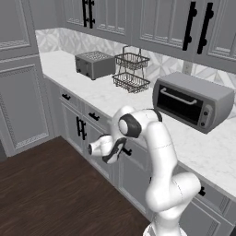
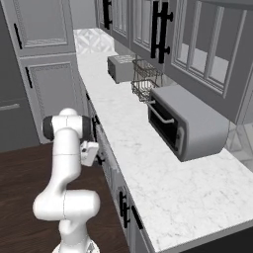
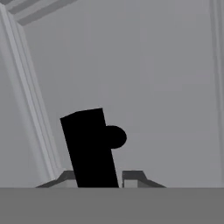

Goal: Take a straw from the drawer in front and place it inside the glass cup on the dining counter.

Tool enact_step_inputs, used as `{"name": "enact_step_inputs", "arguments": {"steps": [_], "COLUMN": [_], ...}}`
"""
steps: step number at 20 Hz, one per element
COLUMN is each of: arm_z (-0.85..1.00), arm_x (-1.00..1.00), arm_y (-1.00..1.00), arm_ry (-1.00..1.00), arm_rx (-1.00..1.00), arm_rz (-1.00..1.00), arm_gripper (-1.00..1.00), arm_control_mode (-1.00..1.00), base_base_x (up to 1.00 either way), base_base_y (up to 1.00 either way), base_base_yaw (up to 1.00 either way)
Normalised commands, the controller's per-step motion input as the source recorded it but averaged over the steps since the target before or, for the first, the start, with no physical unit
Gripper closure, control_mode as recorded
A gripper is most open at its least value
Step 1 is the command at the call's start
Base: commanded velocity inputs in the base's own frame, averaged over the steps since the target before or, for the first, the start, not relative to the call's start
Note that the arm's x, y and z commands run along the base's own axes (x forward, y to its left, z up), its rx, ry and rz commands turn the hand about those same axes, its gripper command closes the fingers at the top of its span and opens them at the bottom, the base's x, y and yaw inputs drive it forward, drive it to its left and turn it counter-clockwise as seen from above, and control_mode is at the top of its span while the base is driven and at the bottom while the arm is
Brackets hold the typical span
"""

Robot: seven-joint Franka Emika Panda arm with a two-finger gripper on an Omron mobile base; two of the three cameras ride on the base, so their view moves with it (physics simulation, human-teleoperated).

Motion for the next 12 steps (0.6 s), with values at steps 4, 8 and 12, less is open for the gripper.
{"name": "enact_step_inputs", "arguments": {"steps": [4, 8, 12], "arm_z": [0.00, 0.00, 0.00], "arm_x": [-0.63, -0.66, -0.69], "arm_y": [0.67, 0.81, 0.89], "arm_ry": [0.00, 0.00, 0.00], "arm_rx": [0.12, 0.14, 0.15], "arm_rz": [0.00, 0.00, 0.03], "arm_gripper": [1.00, 1.00, 1.00], "arm_control_mode": [-1.00, -1.00, -1.00], "base_base_x": [0.00, 0.00, 0.00], "base_base_y": [0.00, 0.00, 0.00], "base_base_yaw": [0.00, 0.00, 0.00]}}
